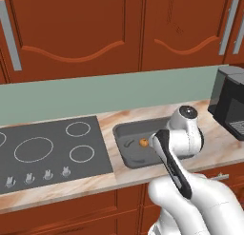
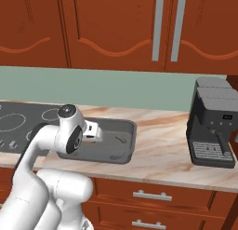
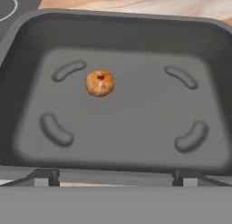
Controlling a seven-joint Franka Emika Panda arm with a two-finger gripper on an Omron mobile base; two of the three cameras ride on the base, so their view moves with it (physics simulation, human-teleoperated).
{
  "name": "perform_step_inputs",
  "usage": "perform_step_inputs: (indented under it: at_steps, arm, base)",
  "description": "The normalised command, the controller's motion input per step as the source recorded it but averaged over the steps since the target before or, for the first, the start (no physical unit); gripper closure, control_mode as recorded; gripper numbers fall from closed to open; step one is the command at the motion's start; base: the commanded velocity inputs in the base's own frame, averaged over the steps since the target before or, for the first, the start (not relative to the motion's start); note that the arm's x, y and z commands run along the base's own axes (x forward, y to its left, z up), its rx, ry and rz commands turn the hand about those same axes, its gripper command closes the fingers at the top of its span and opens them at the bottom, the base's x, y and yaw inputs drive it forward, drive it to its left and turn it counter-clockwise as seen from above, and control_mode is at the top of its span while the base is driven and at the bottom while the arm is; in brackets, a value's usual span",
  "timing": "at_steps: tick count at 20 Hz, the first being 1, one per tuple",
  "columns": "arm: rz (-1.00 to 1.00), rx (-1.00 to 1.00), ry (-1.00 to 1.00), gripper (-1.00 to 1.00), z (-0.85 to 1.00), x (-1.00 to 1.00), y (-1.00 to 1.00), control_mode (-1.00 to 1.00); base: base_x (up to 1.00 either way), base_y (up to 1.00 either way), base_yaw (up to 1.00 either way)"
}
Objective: Pick the peach and tangerine from the fridge and place them inside the tupperware on the counter.
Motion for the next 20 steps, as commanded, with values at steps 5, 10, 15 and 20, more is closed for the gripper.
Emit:
perform_step_inputs:
  at_steps: [5,10,15,20]
  arm:
    - [0.00,0.00,-0.02,-1.00,0.86,-0.97,-0.03,-1.00]
    - [0.00,0.00,-0.11,-1.00,0.98,-0.86,0.00,-1.00]
    - [0.00,0.00,-0.15,-1.00,0.82,-0.79,0.02,-1.00]
    - [0.00,-0.02,0.00,-1.00,0.13,-0.82,0.20,-1.00]
  base:
    - [0.00,0.00,0.00]
    - [0.00,0.00,0.00]
    - [0.00,0.00,0.00]
    - [0.00,0.00,0.00]
